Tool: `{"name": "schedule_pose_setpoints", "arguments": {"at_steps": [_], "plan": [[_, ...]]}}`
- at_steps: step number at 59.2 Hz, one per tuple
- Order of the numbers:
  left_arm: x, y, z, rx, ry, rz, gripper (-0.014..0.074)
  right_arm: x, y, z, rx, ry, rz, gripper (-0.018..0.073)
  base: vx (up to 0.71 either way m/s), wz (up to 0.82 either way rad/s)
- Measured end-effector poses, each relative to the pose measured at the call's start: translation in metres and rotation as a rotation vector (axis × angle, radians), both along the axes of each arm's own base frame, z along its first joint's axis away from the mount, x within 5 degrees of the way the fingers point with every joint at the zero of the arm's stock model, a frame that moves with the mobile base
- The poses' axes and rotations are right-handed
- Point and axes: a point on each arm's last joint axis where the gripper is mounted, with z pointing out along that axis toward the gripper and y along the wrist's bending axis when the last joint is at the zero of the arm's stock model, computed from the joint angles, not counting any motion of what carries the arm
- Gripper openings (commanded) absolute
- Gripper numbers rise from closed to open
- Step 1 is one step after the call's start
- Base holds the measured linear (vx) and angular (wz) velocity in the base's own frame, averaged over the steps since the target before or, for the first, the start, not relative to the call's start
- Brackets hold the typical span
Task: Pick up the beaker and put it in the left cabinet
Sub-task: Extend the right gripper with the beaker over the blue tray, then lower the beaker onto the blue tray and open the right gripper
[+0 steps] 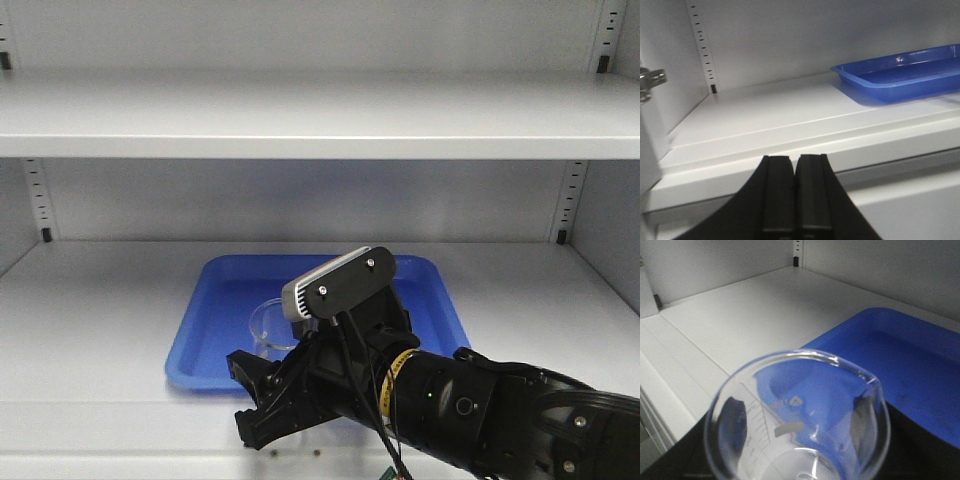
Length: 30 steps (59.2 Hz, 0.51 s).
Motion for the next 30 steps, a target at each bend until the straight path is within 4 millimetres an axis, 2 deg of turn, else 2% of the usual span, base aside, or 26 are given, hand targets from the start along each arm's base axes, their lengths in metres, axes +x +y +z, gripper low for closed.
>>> {"name": "schedule_pose_setpoints", "arguments": {"at_steps": [30], "plan": [[0.0000, 0.0000, 0.0000, 0.000, 0.000, 0.000, 0.0001, 0.0000, 0.0000, 0.0000, 0.000, 0.000, 0.000, -0.0001, 0.14, -0.12]]}}
